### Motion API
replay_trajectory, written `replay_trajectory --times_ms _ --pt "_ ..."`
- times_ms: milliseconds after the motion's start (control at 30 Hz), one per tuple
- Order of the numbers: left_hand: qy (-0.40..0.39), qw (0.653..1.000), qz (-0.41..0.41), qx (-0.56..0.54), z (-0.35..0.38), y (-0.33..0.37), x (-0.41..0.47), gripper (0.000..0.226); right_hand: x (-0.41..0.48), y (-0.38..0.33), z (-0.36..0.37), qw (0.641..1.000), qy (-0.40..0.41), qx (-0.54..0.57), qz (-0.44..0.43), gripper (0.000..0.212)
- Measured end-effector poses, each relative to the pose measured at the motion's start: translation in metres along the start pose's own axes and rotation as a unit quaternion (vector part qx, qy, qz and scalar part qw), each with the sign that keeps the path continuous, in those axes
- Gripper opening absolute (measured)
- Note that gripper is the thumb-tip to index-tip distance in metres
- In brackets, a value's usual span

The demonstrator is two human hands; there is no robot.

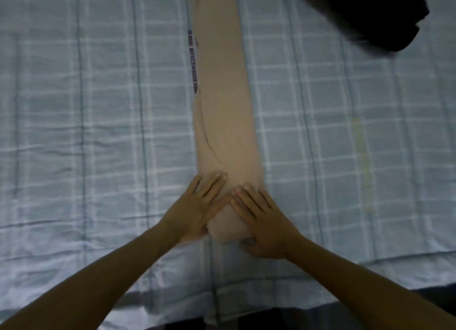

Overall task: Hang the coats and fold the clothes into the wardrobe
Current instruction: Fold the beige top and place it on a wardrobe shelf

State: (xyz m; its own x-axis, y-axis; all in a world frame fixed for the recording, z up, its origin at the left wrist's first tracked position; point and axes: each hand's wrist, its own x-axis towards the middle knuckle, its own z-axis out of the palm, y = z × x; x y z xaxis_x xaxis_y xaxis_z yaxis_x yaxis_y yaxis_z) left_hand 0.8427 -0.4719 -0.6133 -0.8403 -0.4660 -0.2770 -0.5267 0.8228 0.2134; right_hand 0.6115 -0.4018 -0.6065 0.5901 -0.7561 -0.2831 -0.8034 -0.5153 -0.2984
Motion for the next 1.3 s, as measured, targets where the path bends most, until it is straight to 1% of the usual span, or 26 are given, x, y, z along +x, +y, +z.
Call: replay_trajectory --times_ms 67,100,133,200,300,367,400,433,467,533,567,600,633,667,700,767,800,833,900,967,1033,1100,1133,1200,1233,1300 --pt "0.085 0.996 -0.004 -0.014 -0.002 0.006 0.005 0.065 0.006 0.001 0.005 0.998 0.060 0.006 0.019 0.073" --pt "0.113 0.993 -0.016 -0.029 -0.005 0.007 0.008 0.054 0.010 -0.001 0.004 0.995 0.092 0.018 0.034 0.064" --pt "0.127 0.990 -0.031 -0.050 -0.009 0.008 0.010 0.053 0.014 -0.004 0.003 0.990 0.126 0.034 0.051 0.057" --pt "0.129 0.983 -0.059 -0.120 -0.015 0.010 0.012 0.051 0.019 -0.011 -0.003 0.977 0.173 0.087 0.086 0.045" --pt "0.105 0.943 -0.092 -0.301 -0.035 0.018 0.002 0.038 0.026 -0.010 -0.037 0.960 0.154 0.195 0.126 0.036" --pt "0.068 0.925 -0.116 -0.354 -0.052 0.019 -0.007 0.036 0.027 -0.005 -0.070 0.941 0.142 0.265 0.158 0.039" --pt "0.066 0.918 -0.129 -0.370 -0.062 0.016 -0.009 0.035 0.029 -0.003 -0.084 0.929 0.156 0.290 0.172 0.043" --pt "0.089 0.905 -0.154 -0.386 -0.073 0.011 -0.008 0.033 0.032 -0.003 -0.099 0.915 0.193 0.298 0.194 0.046" --pt "0.142 0.884 -0.193 -0.401 -0.084 0.002 -0.003 0.033 0.037 -0.002 -0.111 0.893 0.248 0.298 0.228 0.046" --pt "0.292 0.817 -0.289 -0.405 -0.108 -0.018 0.013 0.038 0.053 0.002 -0.127 0.828 0.355 0.305 0.310 0.044" --pt "0.354 0.786 -0.321 -0.392 -0.119 -0.028 0.020 0.043 0.063 0.004 -0.132 0.799 0.386 0.308 0.341 0.045" --pt "0.397 0.771 -0.336 -0.367 -0.128 -0.035 0.027 0.046 0.072 0.007 -0.134 0.792 0.396 0.296 0.358 0.049" --pt "0.417 0.777 -0.336 -0.331 -0.132 -0.039 0.032 0.046 0.079 0.010 -0.132 0.809 0.385 0.266 0.357 0.054" --pt "0.410 0.801 -0.323 -0.293 -0.131 -0.041 0.036 0.043 0.084 0.012 -0.126 0.838 0.363 0.229 0.336 0.056" --pt "0.380 0.840 -0.291 -0.256 -0.125 -0.040 0.038 0.040 0.087 0.013 -0.115 0.870 0.338 0.197 0.299 0.054" --pt "0.289 0.921 -0.195 -0.173 -0.100 -0.031 0.039 0.039 0.087 0.013 -0.088 0.923 0.273 0.172 0.210 0.047" --pt "0.243 0.946 -0.158 -0.142 -0.083 -0.025 0.038 0.042 0.086 0.011 -0.075 0.942 0.233 0.174 0.170 0.051" --pt "0.204 0.960 -0.144 -0.123 -0.069 -0.022 0.037 0.046 0.083 0.010 -0.063 0.956 0.191 0.177 0.138 0.058" --pt "0.165 0.969 -0.149 -0.105 -0.050 -0.019 0.035 0.055 0.080 0.014 -0.050 0.971 0.140 0.168 0.100 0.073" --pt "0.173 0.971 -0.127 -0.106 -0.039 -0.018 0.031 0.059 0.079 0.022 -0.046 0.979 0.124 0.147 0.069 0.080" --pt "0.180 0.976 -0.070 -0.104 -0.029 -0.013 0.026 0.062 0.082 0.031 -0.045 0.983 0.118 0.131 0.050 0.080" --pt "0.173 0.978 -0.052 -0.102 -0.021 -0.012 0.026 0.067 0.086 0.036 -0.043 0.983 0.120 0.127 0.051 0.076" --pt "0.176 0.976 -0.070 -0.104 -0.018 -0.014 0.028 0.067 0.089 0.036 -0.043 0.984 0.123 0.117 0.055 0.074" --pt "0.190 0.966 -0.135 -0.110 -0.019 -0.019 0.036 0.066 0.094 0.032 -0.045 0.983 0.135 0.102 0.067 0.068" --pt "0.193 0.960 -0.160 -0.123 -0.022 -0.022 0.041 0.064 0.096 0.029 -0.047 0.980 0.143 0.117 0.076 0.064" --pt "0.193 0.951 -0.175 -0.166 -0.029 -0.025 0.047 0.060 0.098 0.026 -0.053 0.962 0.149 0.197 0.113 0.055"
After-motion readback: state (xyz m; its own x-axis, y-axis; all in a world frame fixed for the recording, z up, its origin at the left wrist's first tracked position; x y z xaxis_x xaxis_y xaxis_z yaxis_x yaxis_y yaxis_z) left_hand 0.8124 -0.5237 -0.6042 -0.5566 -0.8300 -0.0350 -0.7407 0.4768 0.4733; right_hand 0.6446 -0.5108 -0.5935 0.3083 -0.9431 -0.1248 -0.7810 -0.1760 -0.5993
